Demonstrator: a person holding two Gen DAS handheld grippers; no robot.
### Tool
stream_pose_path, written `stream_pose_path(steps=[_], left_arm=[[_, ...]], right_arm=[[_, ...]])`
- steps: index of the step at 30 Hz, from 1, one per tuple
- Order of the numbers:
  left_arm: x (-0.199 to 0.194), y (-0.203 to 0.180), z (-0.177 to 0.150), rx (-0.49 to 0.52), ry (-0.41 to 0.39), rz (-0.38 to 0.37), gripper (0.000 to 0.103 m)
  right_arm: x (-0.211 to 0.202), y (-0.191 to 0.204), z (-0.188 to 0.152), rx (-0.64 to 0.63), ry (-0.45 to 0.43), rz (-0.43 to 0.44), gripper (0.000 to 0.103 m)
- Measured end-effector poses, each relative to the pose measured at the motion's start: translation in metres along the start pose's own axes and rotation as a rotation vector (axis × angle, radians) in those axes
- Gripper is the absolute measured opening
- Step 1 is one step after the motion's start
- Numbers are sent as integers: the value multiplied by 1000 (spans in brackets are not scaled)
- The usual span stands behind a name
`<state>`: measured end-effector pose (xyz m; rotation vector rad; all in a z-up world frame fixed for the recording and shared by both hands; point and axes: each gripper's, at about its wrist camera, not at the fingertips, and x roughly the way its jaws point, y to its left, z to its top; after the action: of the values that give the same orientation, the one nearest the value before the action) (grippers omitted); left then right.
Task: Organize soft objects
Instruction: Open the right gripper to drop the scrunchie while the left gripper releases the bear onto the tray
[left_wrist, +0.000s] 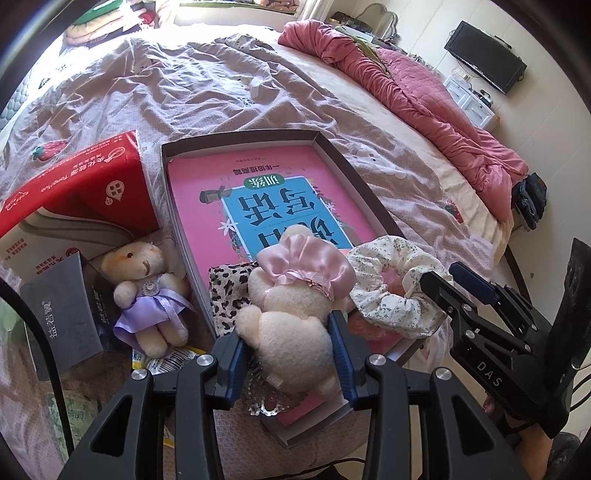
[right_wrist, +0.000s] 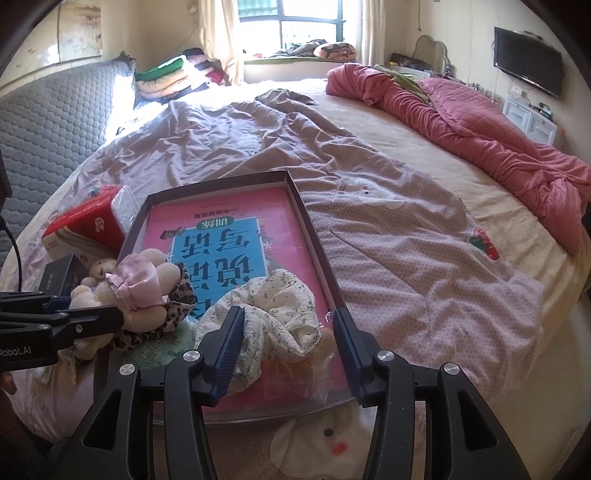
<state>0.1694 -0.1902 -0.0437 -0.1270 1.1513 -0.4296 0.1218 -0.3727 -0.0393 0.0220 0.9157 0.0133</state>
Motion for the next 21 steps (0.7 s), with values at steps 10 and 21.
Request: stream_pose_path(steps=[10,21], left_arm=[[-4,0,1,-1,-6,12,52],[-13,3,-2,-5,-18,27,61]], right_arm=[[-12,-5,6,10,-34,-14,57],[-24,-2,11,4,-64,-13,62]])
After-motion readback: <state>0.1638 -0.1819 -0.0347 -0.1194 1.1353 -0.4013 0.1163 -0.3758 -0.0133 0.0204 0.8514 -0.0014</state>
